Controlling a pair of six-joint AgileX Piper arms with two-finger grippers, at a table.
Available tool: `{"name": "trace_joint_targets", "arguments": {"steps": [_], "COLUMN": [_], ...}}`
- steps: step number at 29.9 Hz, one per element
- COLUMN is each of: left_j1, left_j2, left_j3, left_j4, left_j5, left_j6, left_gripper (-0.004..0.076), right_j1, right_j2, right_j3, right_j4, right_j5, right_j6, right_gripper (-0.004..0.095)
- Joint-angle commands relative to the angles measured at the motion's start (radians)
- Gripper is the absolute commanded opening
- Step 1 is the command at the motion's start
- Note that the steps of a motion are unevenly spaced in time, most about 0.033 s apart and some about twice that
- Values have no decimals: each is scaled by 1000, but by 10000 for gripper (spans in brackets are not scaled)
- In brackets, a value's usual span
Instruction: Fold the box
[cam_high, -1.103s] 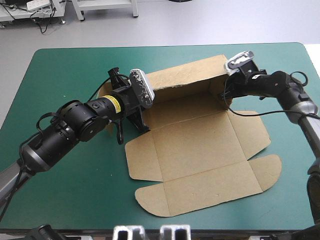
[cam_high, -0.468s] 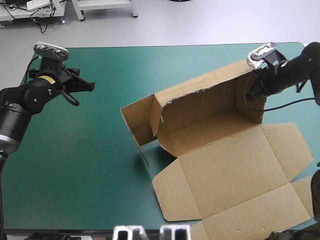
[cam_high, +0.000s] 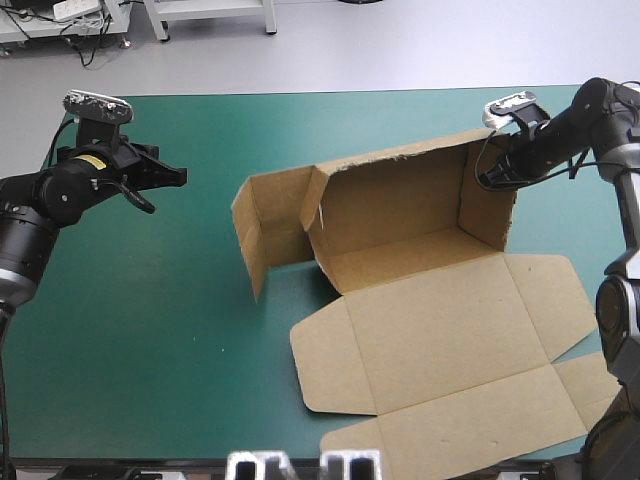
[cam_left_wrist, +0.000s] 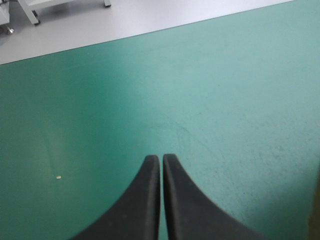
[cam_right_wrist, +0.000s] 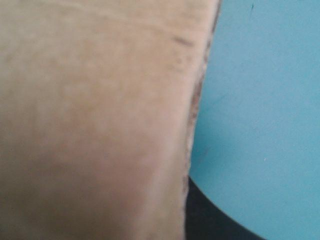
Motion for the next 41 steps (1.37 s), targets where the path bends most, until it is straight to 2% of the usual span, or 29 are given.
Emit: {"name": "trace_joint_targets", "arguments": {"steps": [1, 2, 4, 9, 12, 20, 24, 29, 33, 41], "left_j1": [2, 2, 2, 2, 2, 2, 2, 2, 0, 0], "left_j2": [-20, -18, -16, -16, -16, -16, -16, -16, -16, -16], "left_j3": [-26, -26, -26, -26, -26, -26, -26, -26, -26, -26], "left_j4": [-27, -27, -28, -28, -29, -28, -28, -29, -33, -36], "left_j5": [-32, -25, -21, -26, -31, -42, -40, -36, -36, -32], "left_j6": [-4, -4, -4, -2, 7, 14, 14, 28, 28, 33], "left_gripper": [9, 9, 9, 9, 9, 9, 9, 9, 9, 9], "right_j1": [24, 28, 40, 47, 47, 56, 56, 56, 56, 56], "right_j2": [50, 63, 74, 74, 74, 46, 37, -44, -110, -82], "right_j3": [-92, -112, -151, -265, -332, -371, -343, -164, -4, 76], "right_j4": [43, 41, 51, 96, 61, 47, 31, -21, 5, 90], "right_j5": [5, 5, 5, 5, 5, 5, 7, 7, 5, -170], "right_j6": [-3, -18, -36, 4, 72, 125, 170, 170, 110, 51], "right_gripper": [-10, 12, 135, 699, 835, 762, 757, 704, 671, 665]}}
